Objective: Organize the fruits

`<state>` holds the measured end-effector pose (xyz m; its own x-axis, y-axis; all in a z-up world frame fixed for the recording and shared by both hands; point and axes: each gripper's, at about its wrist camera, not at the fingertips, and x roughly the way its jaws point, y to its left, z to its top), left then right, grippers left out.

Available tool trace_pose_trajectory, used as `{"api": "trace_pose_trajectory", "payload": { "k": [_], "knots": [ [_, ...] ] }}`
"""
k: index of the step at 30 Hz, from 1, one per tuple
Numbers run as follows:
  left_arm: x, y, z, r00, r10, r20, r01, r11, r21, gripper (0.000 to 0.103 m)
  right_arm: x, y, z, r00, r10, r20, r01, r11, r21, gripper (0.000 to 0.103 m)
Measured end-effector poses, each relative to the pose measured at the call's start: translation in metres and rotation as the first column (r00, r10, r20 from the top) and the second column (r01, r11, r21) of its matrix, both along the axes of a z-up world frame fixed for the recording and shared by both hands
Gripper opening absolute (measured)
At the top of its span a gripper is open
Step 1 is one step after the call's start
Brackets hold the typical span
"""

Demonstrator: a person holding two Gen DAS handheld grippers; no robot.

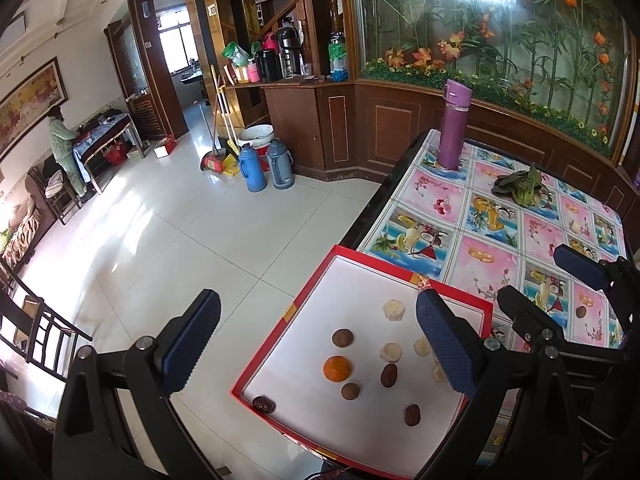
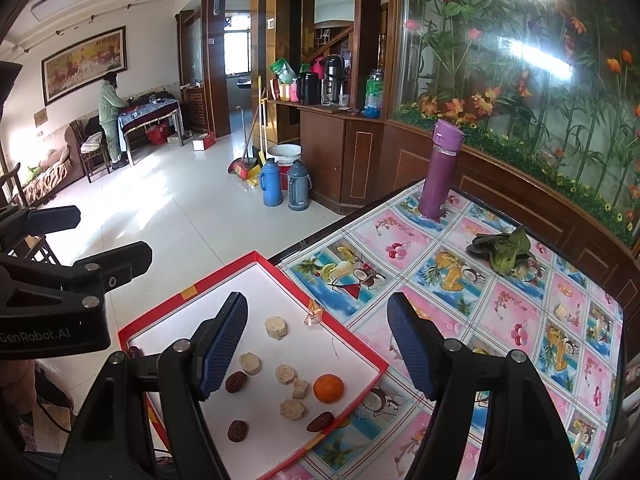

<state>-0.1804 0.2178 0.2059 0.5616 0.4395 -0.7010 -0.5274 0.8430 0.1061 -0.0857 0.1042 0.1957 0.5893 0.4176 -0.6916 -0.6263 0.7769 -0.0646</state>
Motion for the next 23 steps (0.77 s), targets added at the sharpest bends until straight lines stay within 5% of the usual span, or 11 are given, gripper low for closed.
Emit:
{"api": "trace_pose_trajectory", "payload": {
  "k": [23],
  "knots": [
    [-0.0023, 0.0083, -0.0098, 1.0, 0.005, -0.015, -0.006, 1.0, -0.008, 0.098, 0.0044, 0.0084, -0.0056, 1.0, 0.004, -0.028, -0.004, 1.0, 0.005, 0.072]
  ]
}}
